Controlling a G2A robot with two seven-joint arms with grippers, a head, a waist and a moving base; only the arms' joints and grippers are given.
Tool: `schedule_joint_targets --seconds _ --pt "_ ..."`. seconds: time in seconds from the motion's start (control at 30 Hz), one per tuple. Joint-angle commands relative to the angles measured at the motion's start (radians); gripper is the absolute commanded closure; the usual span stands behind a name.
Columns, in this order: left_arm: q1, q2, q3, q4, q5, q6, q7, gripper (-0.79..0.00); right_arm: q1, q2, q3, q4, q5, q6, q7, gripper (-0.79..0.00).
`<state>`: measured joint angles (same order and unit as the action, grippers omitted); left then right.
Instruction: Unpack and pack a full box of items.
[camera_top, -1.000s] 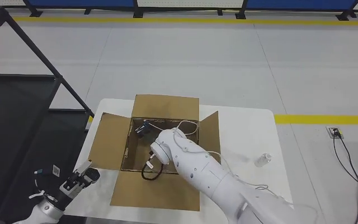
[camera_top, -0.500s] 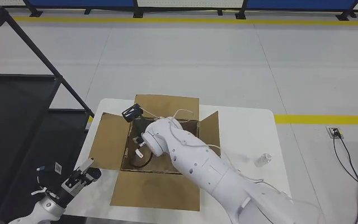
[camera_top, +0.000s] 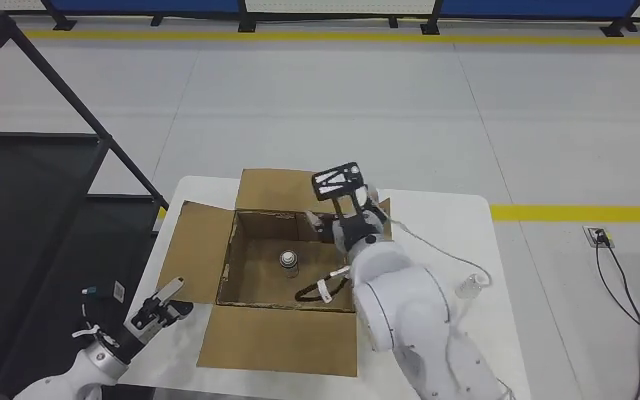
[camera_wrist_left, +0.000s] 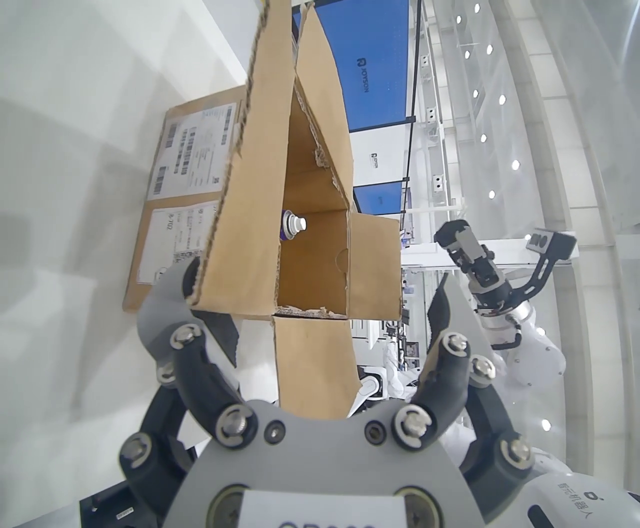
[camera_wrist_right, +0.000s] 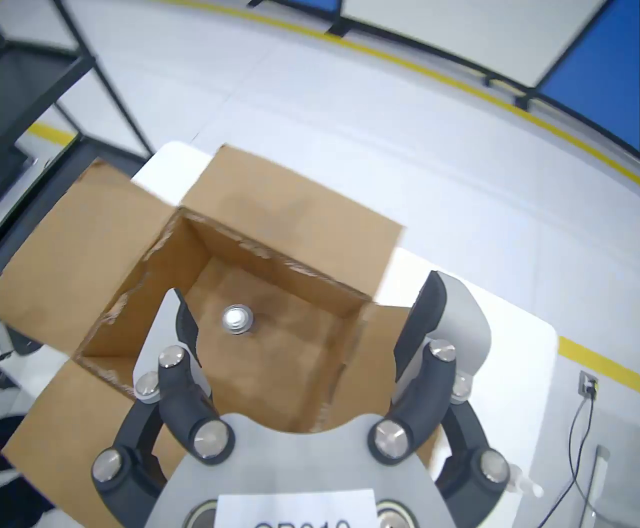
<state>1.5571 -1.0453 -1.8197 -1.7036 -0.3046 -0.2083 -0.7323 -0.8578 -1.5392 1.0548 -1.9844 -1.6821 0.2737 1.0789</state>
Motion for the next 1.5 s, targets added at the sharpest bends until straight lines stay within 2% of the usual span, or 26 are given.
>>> schedule_joint_targets --seconds 0.0,0.17,0.37,0.6,0.83,0.9,0.93,0.97,1.13,1.33,1.47 --pt "-0.007 0.000 0.004 0.003 0.003 0.005 0.000 -0.785 -0.135 0.016 0.121 -0.106 -0.135 0.038 -0.036 -0.785" --pt "-0.024 0.004 0.003 0.008 0.017 0.020 -0.006 -0.785 -0.305 0.032 0.371 -0.155 -0.117 0.091 -0.045 -0.785" --pt "-0.040 0.006 0.011 0.010 0.023 0.034 -0.011 -0.785 -0.342 0.042 0.599 0.011 0.097 0.035 0.012 -0.785" --pt "-0.052 0.007 0.028 0.006 0.043 0.047 -0.009 -0.785 -0.327 0.053 0.681 0.163 0.256 -0.058 0.056 -0.785" --pt "-0.054 0.009 0.033 0.000 0.050 0.054 -0.003 -0.785 -0.276 0.063 0.721 0.331 0.351 -0.118 -0.028 -0.785" --pt "-0.051 0.009 0.030 -0.001 0.050 0.055 0.000 -0.785 -0.259 0.067 0.725 0.370 0.355 -0.124 -0.035 -0.616" --pt "-0.050 0.010 0.029 -0.001 0.050 0.055 0.002 -0.785 -0.252 0.069 0.725 0.385 0.358 -0.127 -0.035 -0.462" --pt "-0.048 0.010 0.027 -0.001 0.049 0.055 0.004 -0.785 -0.246 0.070 0.725 0.397 0.358 -0.129 -0.037 -0.360" --pt "-0.043 0.010 0.025 -0.005 0.047 0.057 0.009 -0.785 -0.229 0.077 0.720 0.429 0.364 -0.133 -0.042 -0.003" --pt "-0.044 0.012 0.026 -0.007 0.049 0.061 0.012 -0.785 -0.234 0.083 0.711 0.401 0.379 -0.131 -0.053 0.000" --pt "-0.049 0.012 0.029 -0.006 0.051 0.063 0.012 -0.785 -0.261 0.084 0.698 0.289 0.393 -0.132 -0.091 0.000"
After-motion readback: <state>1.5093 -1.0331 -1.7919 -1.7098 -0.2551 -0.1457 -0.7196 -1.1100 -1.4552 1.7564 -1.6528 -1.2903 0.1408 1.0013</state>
